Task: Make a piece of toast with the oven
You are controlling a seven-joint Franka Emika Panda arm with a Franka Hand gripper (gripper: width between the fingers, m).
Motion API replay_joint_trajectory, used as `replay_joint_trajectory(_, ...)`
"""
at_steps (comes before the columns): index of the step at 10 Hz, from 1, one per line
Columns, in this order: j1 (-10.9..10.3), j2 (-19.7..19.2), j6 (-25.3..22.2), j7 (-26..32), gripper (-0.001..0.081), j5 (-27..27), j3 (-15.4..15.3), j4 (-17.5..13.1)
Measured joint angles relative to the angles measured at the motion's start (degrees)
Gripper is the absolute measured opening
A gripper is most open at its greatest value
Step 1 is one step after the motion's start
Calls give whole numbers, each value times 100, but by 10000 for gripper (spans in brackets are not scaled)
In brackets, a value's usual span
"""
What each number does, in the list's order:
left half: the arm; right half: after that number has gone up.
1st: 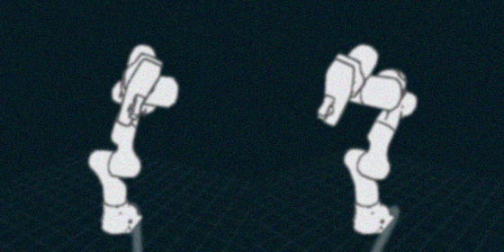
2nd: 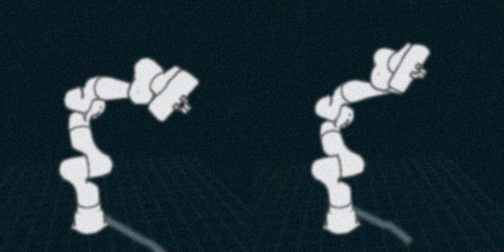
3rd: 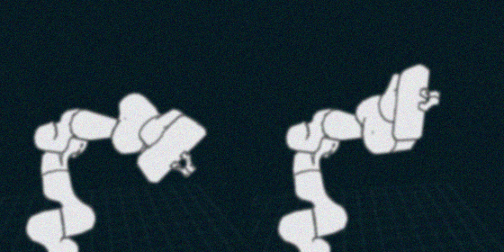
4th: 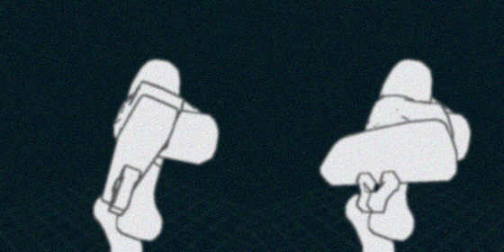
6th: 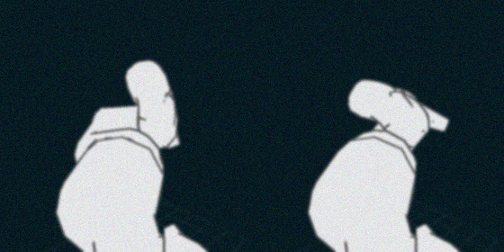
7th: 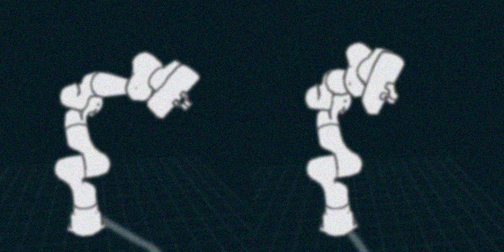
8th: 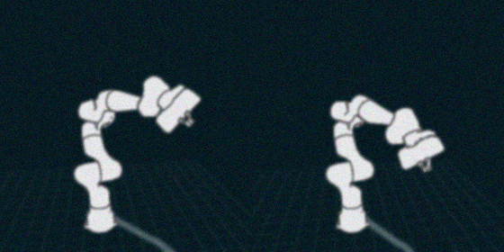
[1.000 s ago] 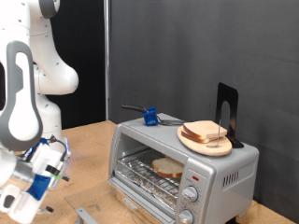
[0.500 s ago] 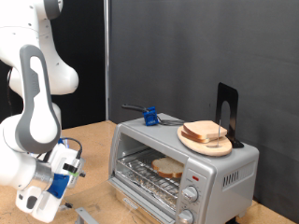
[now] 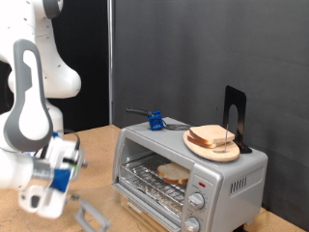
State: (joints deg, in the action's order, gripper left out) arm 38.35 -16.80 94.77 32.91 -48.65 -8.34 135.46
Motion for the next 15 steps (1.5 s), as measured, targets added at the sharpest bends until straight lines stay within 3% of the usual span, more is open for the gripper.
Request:
replay_joint_trajectory(2, -5, 236, -679, 90, 808, -46, -104, -43)
replay_joint_trajectory(5, -57, 827, -981, 95, 808, -293, -307, 65)
replay_joint_trajectory(9, -153, 1357, -979, -20, 808, -638, -524, 181)
replay_joint_trajectory(15, -161, 1410, -575, -194, 808, -679, -605, 274)
